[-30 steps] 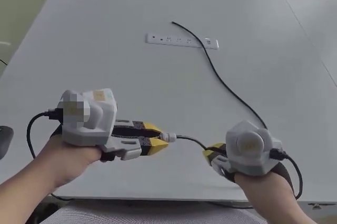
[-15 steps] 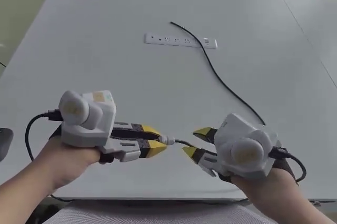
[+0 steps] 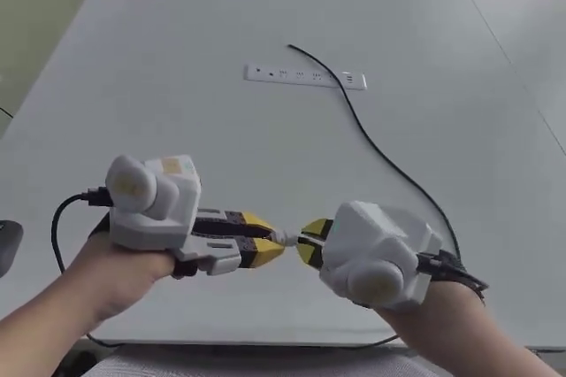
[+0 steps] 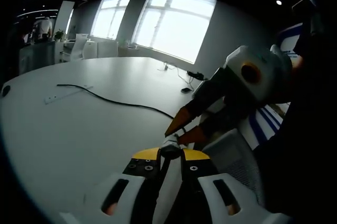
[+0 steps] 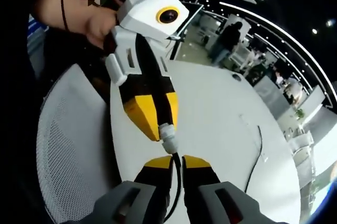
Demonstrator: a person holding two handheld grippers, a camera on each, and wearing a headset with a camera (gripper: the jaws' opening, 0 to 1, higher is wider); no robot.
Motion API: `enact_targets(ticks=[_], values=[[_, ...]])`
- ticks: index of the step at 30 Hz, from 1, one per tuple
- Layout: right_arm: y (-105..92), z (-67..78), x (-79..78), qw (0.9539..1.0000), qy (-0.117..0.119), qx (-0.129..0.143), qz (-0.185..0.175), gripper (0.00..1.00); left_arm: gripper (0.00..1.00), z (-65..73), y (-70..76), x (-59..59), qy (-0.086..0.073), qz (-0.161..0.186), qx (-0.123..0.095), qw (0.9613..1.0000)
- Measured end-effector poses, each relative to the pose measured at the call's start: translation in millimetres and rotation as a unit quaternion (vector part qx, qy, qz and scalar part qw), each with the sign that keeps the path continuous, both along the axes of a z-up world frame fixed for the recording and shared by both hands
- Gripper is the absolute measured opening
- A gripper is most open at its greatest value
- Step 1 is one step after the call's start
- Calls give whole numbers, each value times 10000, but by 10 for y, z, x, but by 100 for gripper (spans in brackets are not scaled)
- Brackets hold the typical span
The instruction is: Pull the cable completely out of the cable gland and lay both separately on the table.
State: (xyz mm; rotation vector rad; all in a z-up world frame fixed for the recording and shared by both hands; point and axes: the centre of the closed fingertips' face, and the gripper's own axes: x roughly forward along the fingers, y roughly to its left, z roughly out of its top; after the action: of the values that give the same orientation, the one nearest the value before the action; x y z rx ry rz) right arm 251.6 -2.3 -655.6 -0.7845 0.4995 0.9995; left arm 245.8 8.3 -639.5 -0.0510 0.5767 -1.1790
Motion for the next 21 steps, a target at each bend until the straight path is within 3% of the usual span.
enact_targets(ticks=[3,11,13,17,20,21], values=[[12,-4,-6,9996,-173,-101,193,1,15,-5,9,11,23,10,6,10000],[-43,17,34,9998,-9,205,-30,0,15,20,-14,22,-74,5,4,10000],[-54,34,46,9990,87,388,-228,0,15,32,-22,35,-107,10,1,9999],[-158,-22,96,9977,166,368,-549,0,15,44,-11,49,-153,8,29,9999],[-261,-59,143,9923,439,586,-996,0,15,54,25,64,-151,28,13,9999],[-305,-82,161,9885,600,712,-1191,0,15,63,32,60,-156,27,9,9999]])
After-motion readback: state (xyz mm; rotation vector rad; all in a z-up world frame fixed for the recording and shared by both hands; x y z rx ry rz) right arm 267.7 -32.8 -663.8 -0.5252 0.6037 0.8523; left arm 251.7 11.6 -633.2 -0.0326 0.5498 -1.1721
